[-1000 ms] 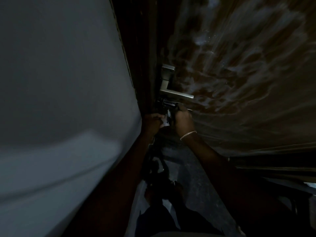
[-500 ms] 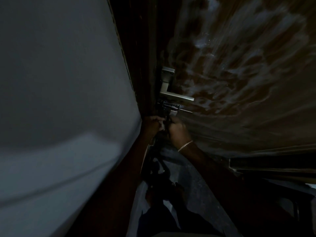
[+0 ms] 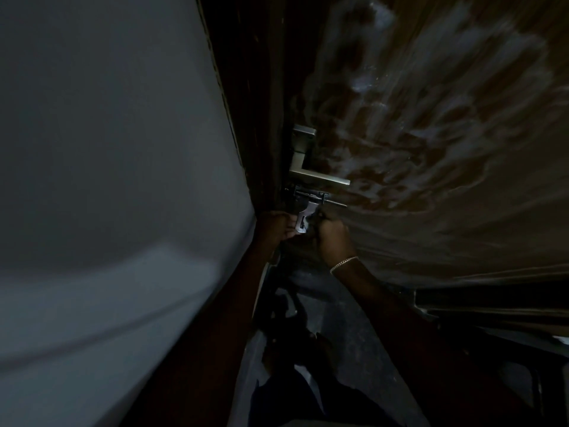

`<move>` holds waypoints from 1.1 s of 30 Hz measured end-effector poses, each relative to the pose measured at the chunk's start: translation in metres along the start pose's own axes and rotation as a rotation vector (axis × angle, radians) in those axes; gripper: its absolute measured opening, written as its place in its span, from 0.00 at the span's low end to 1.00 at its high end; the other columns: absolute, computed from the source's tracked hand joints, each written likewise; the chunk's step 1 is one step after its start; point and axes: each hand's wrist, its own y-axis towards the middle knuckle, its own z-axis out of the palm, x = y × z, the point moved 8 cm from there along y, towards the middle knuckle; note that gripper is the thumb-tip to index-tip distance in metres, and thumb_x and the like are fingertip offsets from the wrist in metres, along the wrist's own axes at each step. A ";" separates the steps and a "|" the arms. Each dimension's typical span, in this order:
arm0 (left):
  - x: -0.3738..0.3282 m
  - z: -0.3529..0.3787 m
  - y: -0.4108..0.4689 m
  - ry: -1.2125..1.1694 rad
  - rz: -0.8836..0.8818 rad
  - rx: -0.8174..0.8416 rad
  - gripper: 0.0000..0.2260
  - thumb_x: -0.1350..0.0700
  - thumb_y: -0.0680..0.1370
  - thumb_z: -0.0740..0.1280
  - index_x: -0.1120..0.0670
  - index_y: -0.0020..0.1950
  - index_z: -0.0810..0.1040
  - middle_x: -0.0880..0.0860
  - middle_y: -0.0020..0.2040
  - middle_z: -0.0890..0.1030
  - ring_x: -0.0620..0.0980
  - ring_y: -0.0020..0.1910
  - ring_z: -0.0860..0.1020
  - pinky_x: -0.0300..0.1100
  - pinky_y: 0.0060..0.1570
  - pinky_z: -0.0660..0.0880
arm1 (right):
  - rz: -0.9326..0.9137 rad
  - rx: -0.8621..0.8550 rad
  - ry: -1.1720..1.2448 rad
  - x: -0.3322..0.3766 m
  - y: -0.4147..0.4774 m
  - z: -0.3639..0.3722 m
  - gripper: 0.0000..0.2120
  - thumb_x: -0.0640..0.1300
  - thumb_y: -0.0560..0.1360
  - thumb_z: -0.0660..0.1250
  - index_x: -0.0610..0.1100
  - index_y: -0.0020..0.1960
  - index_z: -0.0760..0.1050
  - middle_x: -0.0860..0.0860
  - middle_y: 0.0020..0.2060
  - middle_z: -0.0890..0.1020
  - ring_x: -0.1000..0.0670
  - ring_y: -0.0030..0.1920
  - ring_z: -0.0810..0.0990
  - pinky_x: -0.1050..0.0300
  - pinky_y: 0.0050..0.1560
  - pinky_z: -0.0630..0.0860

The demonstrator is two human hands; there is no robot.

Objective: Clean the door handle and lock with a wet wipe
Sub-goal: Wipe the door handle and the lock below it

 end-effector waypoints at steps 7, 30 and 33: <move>-0.001 0.000 -0.001 0.068 0.106 -0.103 0.11 0.69 0.78 0.66 0.56 0.38 0.77 0.54 0.37 0.78 0.49 0.35 0.76 0.31 0.30 0.75 | -0.030 0.082 -0.041 0.005 0.008 0.004 0.11 0.43 0.74 0.69 0.40 0.54 0.83 0.39 0.53 0.83 0.37 0.51 0.83 0.48 0.52 0.80; 0.003 -0.006 0.012 0.220 0.162 -0.148 0.05 0.65 0.79 0.66 0.63 0.52 0.81 0.54 0.43 0.80 0.48 0.40 0.78 0.35 0.38 0.78 | -0.149 -0.002 -0.287 0.047 0.054 0.002 0.11 0.36 0.76 0.66 0.34 0.55 0.81 0.36 0.61 0.77 0.36 0.57 0.79 0.44 0.53 0.79; 0.006 -0.001 0.014 0.145 0.126 -0.099 0.05 0.68 0.78 0.67 0.67 0.53 0.80 0.57 0.44 0.80 0.53 0.42 0.79 0.46 0.48 0.79 | -0.117 -0.062 -0.305 0.023 0.041 -0.011 0.12 0.37 0.76 0.66 0.35 0.58 0.80 0.36 0.62 0.77 0.37 0.57 0.79 0.45 0.52 0.80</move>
